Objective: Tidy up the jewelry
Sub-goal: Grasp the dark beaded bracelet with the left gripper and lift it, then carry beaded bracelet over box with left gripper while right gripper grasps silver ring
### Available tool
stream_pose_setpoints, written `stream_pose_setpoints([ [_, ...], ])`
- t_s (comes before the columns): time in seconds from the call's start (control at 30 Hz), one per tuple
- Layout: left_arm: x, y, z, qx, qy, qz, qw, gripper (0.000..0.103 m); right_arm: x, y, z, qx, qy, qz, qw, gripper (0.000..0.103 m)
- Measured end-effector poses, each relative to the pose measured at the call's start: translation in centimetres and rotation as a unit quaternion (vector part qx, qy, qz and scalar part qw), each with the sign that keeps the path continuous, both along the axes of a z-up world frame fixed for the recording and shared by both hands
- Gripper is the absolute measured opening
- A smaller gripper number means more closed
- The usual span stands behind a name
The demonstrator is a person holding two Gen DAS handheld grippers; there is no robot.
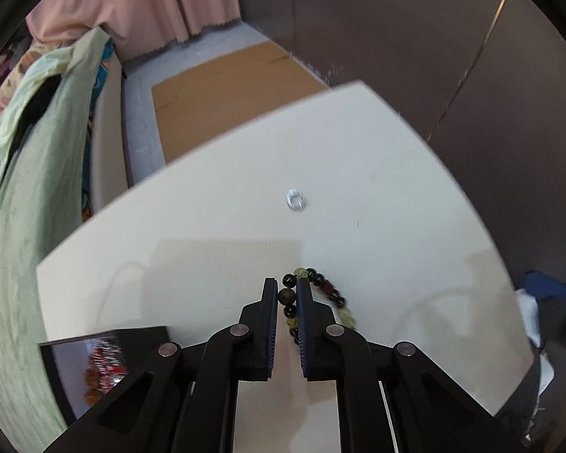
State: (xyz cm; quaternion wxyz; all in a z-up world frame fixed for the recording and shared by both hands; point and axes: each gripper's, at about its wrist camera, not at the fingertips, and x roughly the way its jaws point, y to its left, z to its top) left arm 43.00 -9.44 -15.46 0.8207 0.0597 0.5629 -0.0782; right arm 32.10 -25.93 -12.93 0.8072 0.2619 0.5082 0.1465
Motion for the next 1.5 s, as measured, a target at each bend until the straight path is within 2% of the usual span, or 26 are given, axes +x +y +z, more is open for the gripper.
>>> stream_pose_setpoints([
  [0.3,-0.6,3.8,4.9,-0.013,-0.047,0.034,0.9982,0.010,4.4,3.6,0.3,-0.061,-0.003,0.061,0.996,0.068],
  [0.43,-0.7,5.6,6.7,-0.014,-0.063,0.055,0.9964,0.010,6.2,5.7,0.0,-0.090,0.013,0.086,0.992,0.056],
  [0.6,-1.5,7.7,9.0,-0.022,-0.083,0.076,0.9934,0.010,8.2,7.7,-0.3,-0.116,0.021,0.108,0.987,0.053],
  [0.83,-2.8,10.6,11.3,-0.030,-0.101,0.102,0.9891,0.010,11.0,10.6,-1.0,-0.170,0.035,0.136,0.975,0.040],
  [0.93,-3.6,11.9,11.7,-0.032,-0.105,0.113,0.9875,0.010,11.9,11.6,-1.4,-0.191,0.041,0.145,0.970,0.032],
  [1.17,-5.3,14.3,11.7,-0.039,-0.107,0.133,0.9846,0.010,13.5,13.6,-2.4,-0.237,0.047,0.157,0.958,0.029],
  [1.23,-5.8,14.9,11.6,-0.041,-0.107,0.139,0.9836,0.010,13.6,14.1,-2.8,-0.258,0.047,0.157,0.952,0.018],
  [1.3,-6.1,15.3,11.6,-0.043,-0.108,0.143,0.9828,0.010,13.5,14.6,-2.7,-0.279,0.043,0.158,0.946,0.014],
  [1.4,-6.3,15.8,11.3,-0.048,-0.108,0.150,0.9816,0.010,13.4,15.0,-2.4,-0.298,0.043,0.166,0.939,0.013],
  [1.47,-6.5,15.8,11.1,-0.053,-0.106,0.151,0.9813,0.010,13.2,15.0,-2.1,-0.290,0.045,0.166,0.941,0.012],
  [1.5,-6.6,15.8,10.9,-0.055,-0.105,0.151,0.9813,0.010,13.0,14.8,-1.7,-0.283,0.043,0.167,0.944,0.001],
])
